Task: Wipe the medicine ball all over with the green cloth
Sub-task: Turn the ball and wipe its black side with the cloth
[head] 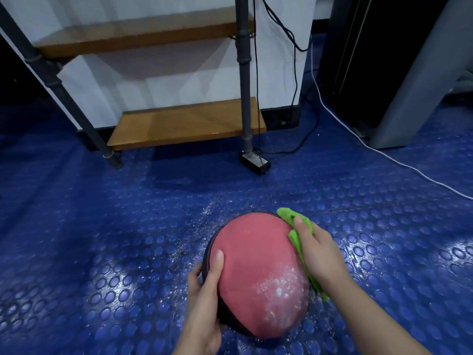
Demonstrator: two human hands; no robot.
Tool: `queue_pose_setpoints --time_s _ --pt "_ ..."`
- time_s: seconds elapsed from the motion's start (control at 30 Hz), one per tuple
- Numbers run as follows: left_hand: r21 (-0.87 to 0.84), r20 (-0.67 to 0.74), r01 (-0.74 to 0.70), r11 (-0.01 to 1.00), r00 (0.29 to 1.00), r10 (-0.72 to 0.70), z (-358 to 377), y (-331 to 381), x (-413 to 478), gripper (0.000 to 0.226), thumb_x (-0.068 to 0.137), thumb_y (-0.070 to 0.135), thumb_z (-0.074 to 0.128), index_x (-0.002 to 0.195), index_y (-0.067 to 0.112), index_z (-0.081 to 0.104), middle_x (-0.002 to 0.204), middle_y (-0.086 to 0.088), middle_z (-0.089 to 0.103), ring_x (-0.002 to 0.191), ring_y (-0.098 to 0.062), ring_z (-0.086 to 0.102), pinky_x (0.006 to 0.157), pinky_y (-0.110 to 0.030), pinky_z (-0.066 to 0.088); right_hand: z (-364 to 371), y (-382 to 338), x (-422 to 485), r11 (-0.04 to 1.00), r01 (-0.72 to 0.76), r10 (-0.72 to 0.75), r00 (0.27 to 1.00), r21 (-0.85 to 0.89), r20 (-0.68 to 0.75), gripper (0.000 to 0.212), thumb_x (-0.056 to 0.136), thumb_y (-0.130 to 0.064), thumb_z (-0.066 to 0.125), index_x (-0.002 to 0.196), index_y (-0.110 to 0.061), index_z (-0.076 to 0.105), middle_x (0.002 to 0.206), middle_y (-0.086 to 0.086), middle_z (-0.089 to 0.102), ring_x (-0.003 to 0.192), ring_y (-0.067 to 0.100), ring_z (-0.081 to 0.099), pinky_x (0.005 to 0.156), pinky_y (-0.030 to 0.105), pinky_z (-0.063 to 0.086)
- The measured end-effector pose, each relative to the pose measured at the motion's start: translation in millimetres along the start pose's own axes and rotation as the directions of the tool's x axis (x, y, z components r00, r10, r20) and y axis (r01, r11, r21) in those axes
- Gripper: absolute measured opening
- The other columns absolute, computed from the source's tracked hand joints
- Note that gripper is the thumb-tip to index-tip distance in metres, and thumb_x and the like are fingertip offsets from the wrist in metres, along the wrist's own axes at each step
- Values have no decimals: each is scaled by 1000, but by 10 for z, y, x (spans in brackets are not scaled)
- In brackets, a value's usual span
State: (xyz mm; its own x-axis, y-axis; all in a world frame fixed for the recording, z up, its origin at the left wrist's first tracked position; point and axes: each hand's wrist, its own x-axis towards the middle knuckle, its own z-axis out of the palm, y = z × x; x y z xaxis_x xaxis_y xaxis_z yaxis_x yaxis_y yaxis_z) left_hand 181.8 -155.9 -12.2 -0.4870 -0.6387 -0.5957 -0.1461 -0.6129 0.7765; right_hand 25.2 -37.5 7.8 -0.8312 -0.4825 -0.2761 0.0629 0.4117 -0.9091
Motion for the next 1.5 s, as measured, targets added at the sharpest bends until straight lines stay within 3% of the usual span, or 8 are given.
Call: queue_pose_setpoints --time_s 0.23,0.37,0.5,0.73,0.87,1.03,1.3,1.5 --pt "432 33 -281 857 955 296 -134 131 -90 79 60 70 74 130 53 42 138 10 41 123 -8 47 109 -40 39 73 -347 62 858 225 -224 973 -462 56 42 97 -53 31 115 -35 64 109 -14 66 108 11 57 91 34 46" --pt "578 279 -533 617 840 465 -68 193 -83 52 76 51 60 126 52 46 134 16 41 114 30 33 91 5 24 387 -642 -6 541 460 -340 885 -704 317 49 98 -55 25 120 -31 61 129 -8 57 126 18 43 105 37 33" --pt "642 322 -555 529 821 471 -87 195 34 46 86 48 52 131 38 50 135 8 48 117 25 35 90 7 23 485 -661 43 398 526 -322 847 -752 422 49 96 -59 26 129 -35 55 133 -6 53 130 19 38 111 43 26" --pt "688 319 -510 517 852 416 -93 278 99 46 96 43 52 141 36 46 133 14 41 106 35 29 85 8 20 220 -656 130 611 287 -211 957 -738 198 44 99 -50 31 115 -24 63 120 1 62 111 22 52 81 32 38" --pt "693 280 -462 554 880 384 -126 355 119 42 94 45 56 135 37 51 127 12 44 111 7 45 101 -21 31 56 -416 114 823 164 -142 986 -544 83 46 98 -52 28 121 -28 61 117 -3 63 110 21 54 88 37 45" --pt "793 231 -412 449 885 405 -117 500 178 53 75 78 42 108 38 53 119 11 49 115 -13 53 103 -46 42 224 -234 82 760 317 -306 945 -567 117 60 95 -60 24 140 -28 47 146 -7 45 136 12 34 114 34 24" --pt "744 314 -580 333 743 590 226 321 139 71 87 71 16 152 43 25 144 18 50 133 -8 45 108 -43 38 415 -182 -121 739 453 -486 871 -498 72 68 90 -57 17 136 -24 54 141 -7 52 135 7 38 115 19 18" --pt "746 309 -597 296 703 640 216 271 175 59 92 61 30 132 31 61 136 18 57 128 -4 48 109 -42 40 342 -236 -11 847 281 -321 947 -452 -14 45 100 -45 32 123 -22 63 123 -6 63 118 13 52 102 30 39"
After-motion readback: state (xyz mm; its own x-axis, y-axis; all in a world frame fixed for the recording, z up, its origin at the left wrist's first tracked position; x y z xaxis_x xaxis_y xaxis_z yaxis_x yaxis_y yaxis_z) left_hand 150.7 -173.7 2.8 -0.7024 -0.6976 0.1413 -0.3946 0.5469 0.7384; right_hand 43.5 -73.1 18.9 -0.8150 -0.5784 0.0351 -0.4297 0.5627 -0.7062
